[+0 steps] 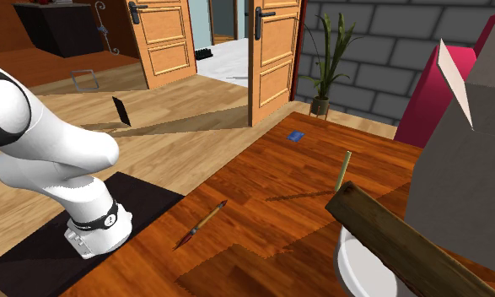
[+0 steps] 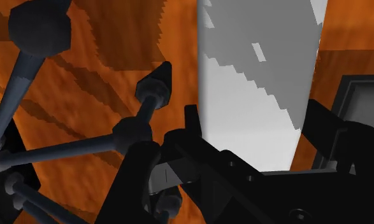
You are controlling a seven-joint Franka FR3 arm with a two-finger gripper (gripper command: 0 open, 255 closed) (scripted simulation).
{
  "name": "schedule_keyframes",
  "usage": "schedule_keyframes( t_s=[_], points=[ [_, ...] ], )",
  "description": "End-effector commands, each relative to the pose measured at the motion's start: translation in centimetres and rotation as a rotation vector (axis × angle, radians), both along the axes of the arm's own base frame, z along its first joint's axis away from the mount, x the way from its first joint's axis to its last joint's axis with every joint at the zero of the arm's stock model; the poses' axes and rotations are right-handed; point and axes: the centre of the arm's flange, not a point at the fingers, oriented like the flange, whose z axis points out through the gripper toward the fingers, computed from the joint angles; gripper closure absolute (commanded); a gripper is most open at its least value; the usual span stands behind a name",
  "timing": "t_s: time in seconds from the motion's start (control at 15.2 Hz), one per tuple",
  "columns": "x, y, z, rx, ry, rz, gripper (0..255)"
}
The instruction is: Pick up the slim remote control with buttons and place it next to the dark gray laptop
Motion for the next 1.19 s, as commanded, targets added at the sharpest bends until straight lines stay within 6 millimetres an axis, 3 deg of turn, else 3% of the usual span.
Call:
schedule_keyframes(
  t_s=[0.0,0.07,0.2,0.26,0.33,0.4,0.66,1.12],
  points=[
    [-0.3,-0.2,-7.3,0.086,0.085,-0.008,255],
    [-0.6,0.9,-7.0,0.085,0.086,-0.009,0],
    [0.1,-1.3,-5.7,0.088,0.086,-0.008,0],
    [0.8,-1.3,-5.7,0.087,0.086,-0.008,0],
    [1.8,-1.6,-7.2,0.088,0.085,-0.008,0],
    [-0.3,-0.2,-7.3,0.086,0.085,-0.008,0],
    [-0.2,-0.2,-2.3,0.086,0.085,-0.008,0],
    [-0.2,-0.2,-2.3,0.086,0.085,-0.008,0]
  ],
)
